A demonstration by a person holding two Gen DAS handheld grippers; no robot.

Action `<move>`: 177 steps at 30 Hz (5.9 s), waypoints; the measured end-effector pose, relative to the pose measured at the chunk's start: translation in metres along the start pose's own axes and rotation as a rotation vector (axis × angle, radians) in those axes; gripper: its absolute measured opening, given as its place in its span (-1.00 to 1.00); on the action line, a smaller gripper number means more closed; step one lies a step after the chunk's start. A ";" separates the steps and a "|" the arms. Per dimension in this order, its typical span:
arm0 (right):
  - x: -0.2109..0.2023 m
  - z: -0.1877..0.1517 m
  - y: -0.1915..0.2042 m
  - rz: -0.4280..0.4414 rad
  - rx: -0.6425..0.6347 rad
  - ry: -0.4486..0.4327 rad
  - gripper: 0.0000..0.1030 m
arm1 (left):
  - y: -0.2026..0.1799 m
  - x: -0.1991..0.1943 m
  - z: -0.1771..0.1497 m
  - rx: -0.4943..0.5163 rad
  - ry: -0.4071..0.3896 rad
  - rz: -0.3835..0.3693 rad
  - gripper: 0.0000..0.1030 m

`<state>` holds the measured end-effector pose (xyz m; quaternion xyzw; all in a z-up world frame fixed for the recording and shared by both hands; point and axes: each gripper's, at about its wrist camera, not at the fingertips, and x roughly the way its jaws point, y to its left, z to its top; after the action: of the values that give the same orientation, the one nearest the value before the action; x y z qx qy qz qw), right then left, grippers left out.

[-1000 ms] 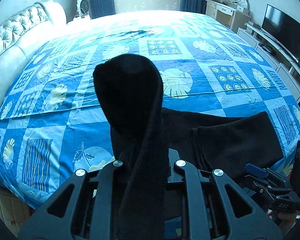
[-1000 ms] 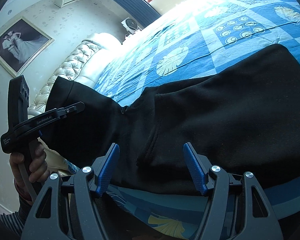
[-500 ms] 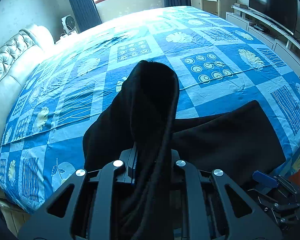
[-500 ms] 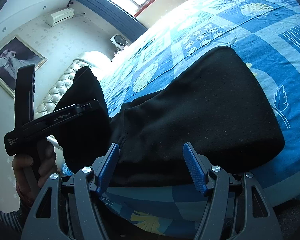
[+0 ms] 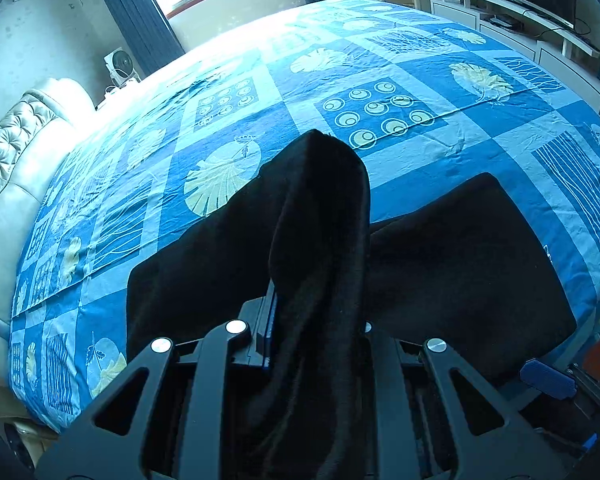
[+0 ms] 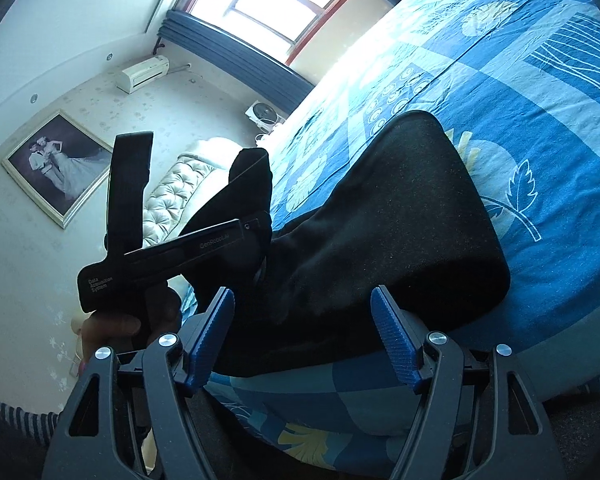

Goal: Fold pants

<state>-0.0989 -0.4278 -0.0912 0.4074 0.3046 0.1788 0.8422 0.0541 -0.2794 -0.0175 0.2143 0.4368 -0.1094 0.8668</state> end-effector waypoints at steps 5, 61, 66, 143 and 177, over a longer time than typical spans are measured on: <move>-0.006 -0.001 -0.004 0.020 0.017 -0.033 0.37 | -0.019 0.007 -0.001 0.030 0.005 0.009 -0.67; 0.060 0.064 0.009 -0.047 0.010 0.152 0.50 | 0.144 -0.052 -0.093 -0.237 -0.245 -0.148 0.91; 0.104 0.059 0.005 -0.098 0.046 0.315 0.48 | 0.167 -0.034 -0.112 -0.278 -0.189 -0.142 0.91; 0.067 0.072 -0.034 -0.211 0.006 0.307 -0.73 | 0.146 0.010 -0.113 -0.352 -0.029 -0.317 0.91; 0.010 0.079 -0.041 -0.138 0.065 0.243 0.54 | 0.185 0.061 -0.148 -0.533 0.148 -0.805 0.91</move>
<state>-0.0371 -0.4931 -0.0893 0.3876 0.4373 0.1586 0.7958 0.0550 -0.0465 -0.0937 -0.1938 0.5583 -0.3048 0.7469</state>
